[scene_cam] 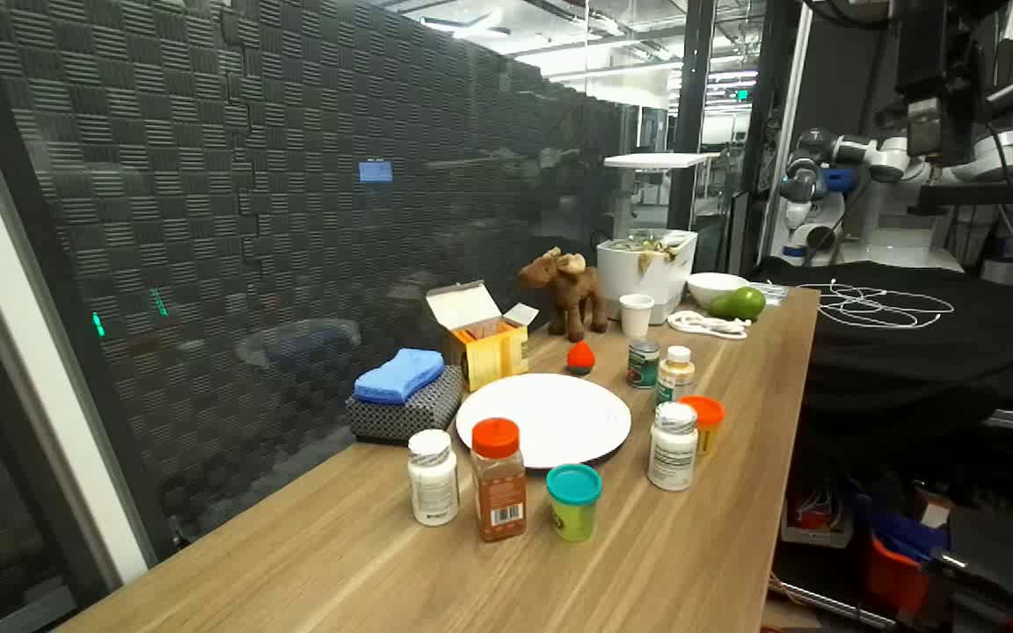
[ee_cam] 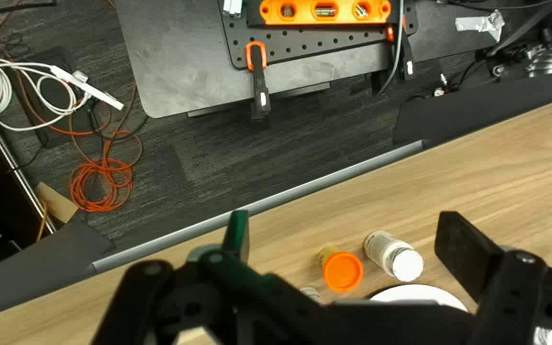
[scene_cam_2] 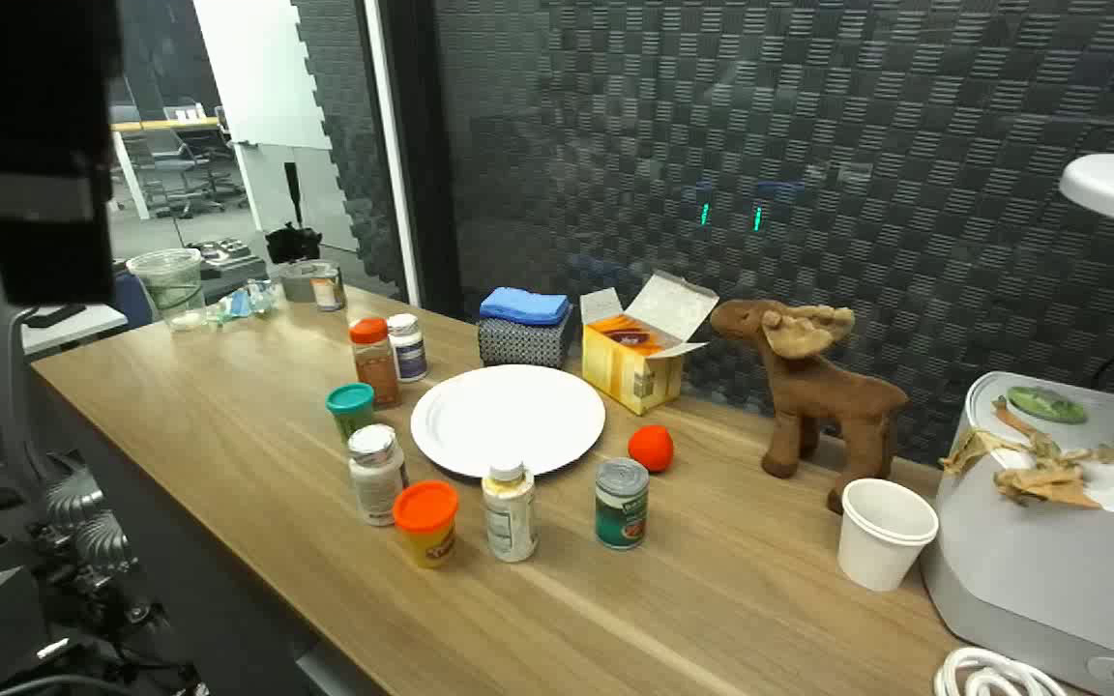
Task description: Put all the containers on the white plate
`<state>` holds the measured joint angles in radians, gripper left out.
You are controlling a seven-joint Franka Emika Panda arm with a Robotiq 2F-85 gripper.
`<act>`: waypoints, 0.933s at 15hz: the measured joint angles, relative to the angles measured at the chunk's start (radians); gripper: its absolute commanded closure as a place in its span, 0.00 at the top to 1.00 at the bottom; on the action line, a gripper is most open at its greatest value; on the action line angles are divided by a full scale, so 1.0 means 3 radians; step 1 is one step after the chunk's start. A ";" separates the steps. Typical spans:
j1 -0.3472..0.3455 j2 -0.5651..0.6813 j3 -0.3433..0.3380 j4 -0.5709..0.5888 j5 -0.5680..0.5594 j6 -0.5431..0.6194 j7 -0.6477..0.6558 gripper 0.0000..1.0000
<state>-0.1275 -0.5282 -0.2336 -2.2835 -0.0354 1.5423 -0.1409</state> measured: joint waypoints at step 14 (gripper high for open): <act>-0.0001 0.0003 0.0002 0.0027 0.0014 0.0024 0.0011 1.00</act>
<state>-0.1278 -0.5273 -0.2329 -2.2755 -0.0313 1.5494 -0.1376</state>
